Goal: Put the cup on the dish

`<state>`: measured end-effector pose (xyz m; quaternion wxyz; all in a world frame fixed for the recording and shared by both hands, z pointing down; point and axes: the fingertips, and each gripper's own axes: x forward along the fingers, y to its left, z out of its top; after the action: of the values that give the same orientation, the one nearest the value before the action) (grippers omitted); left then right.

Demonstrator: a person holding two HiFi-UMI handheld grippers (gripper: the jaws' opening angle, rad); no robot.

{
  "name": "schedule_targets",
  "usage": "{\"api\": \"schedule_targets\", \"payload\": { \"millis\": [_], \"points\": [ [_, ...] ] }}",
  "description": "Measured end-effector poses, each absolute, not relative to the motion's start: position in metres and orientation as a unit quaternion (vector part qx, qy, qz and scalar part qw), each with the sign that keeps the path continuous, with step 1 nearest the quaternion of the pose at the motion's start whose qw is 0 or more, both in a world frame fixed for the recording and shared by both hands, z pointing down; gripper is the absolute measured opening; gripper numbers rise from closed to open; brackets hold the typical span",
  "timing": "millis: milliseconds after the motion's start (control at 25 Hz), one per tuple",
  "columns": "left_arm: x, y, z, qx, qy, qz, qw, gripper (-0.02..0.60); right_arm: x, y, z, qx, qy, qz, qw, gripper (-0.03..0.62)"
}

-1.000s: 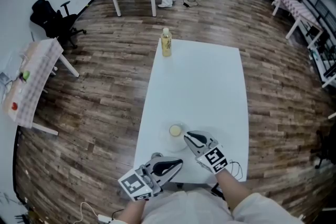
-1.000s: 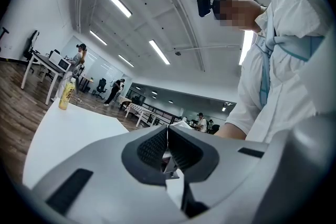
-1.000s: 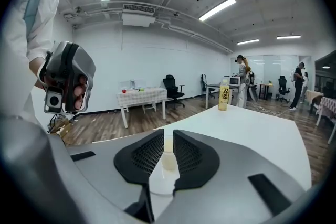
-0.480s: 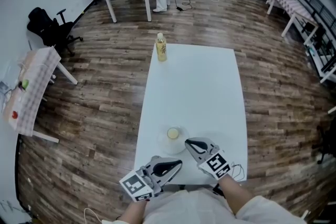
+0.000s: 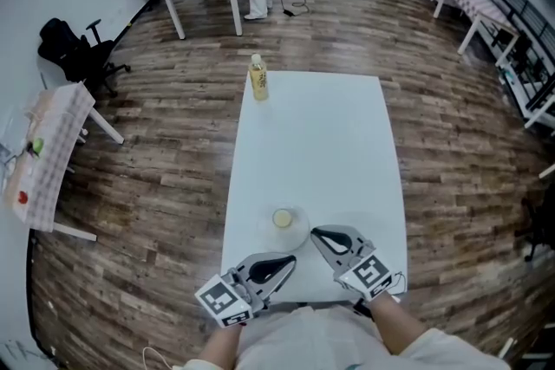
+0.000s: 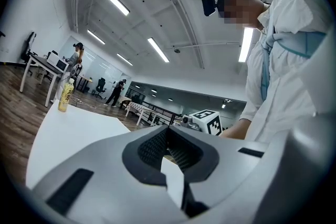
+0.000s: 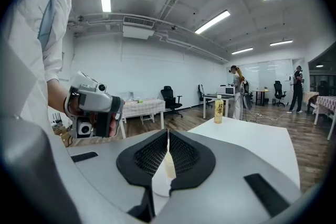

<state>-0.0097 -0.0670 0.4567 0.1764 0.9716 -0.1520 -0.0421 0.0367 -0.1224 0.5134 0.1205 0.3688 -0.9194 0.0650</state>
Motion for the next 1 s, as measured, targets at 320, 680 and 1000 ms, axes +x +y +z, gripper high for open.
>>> {"api": "schedule_targets", "payload": {
  "millis": [320, 680, 1000],
  "points": [
    [-0.010, -0.073, 0.454, 0.972, -0.153, -0.038, 0.173, 0.002, 0.045, -0.113, 0.480, 0.376, -0.921, 0.061, 0.085, 0.037],
    [-0.008, -0.072, 0.455, 0.973, -0.149, -0.036, 0.171, 0.002, 0.047, -0.102, 0.462, 0.378, -0.922, 0.051, 0.069, 0.037],
    [-0.001, -0.069, 0.457, 0.975, -0.143, -0.032, 0.167, 0.002, 0.051, -0.100, 0.460, 0.377, -0.923, 0.048, 0.069, 0.037]
  ]
}}
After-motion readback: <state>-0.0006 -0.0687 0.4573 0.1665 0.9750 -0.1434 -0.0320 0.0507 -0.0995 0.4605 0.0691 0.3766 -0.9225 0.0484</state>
